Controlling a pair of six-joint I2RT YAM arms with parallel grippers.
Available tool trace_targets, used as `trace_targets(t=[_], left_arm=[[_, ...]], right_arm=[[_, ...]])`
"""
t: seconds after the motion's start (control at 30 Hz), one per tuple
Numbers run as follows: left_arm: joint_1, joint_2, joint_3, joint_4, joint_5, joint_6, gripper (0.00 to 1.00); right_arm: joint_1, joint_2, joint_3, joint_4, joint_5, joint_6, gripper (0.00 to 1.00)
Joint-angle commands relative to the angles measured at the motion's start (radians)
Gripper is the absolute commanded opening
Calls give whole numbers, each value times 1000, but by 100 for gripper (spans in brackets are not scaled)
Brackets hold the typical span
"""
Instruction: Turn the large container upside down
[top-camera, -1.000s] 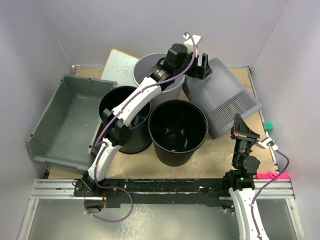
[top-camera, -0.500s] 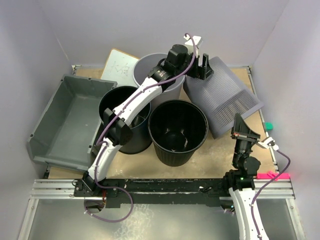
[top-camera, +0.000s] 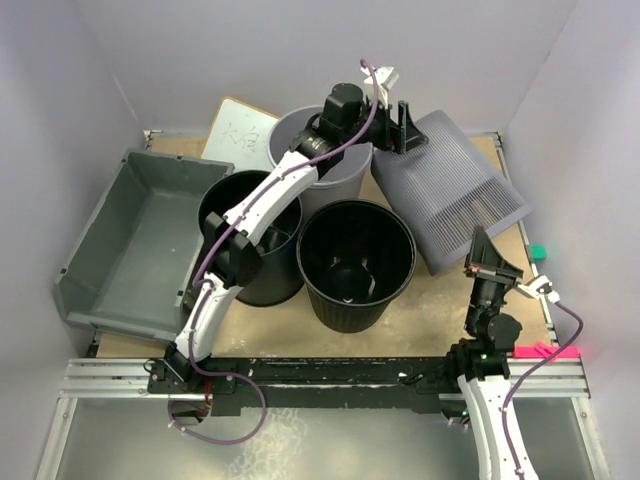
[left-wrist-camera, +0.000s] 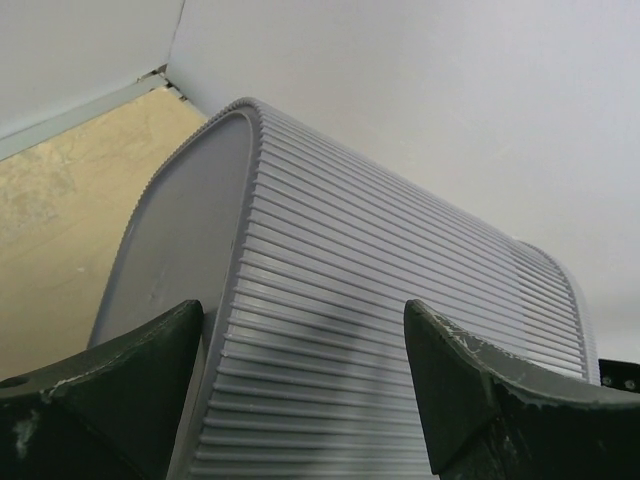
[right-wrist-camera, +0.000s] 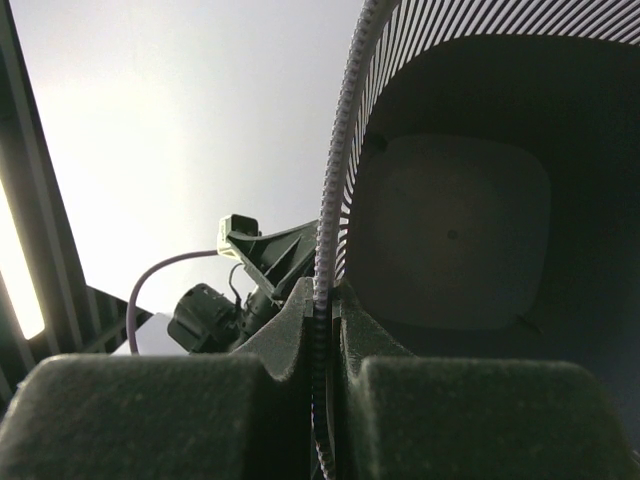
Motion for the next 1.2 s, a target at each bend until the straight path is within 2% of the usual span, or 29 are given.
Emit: trace_targets(t=[0.0, 0.13, 0.4, 0.6, 0.77, 1.0, 1.17], left_arm=[[-52, 26, -5, 119, 212, -119, 76], [-68, 38, -6, 130, 204, -121, 76], [-70, 32, -6, 156, 170, -123, 76], [-67, 29, -4, 173, 144, -125, 76], [-64, 27, 2, 204, 131, -143, 76], [-59, 23, 35, 265, 117, -187, 76], [-60, 23, 34, 326, 144, -239, 76]], right_arm=[[5, 55, -85, 259, -36, 15, 0], [5, 164, -125, 363, -50, 26, 2], [5, 364, -141, 476, -115, 8, 25], [5, 373, -141, 381, -137, 7, 33], [5, 357, -141, 248, -149, 5, 35], [5, 389, -141, 162, -160, 6, 37], [5, 453, -141, 167, -157, 6, 47]])
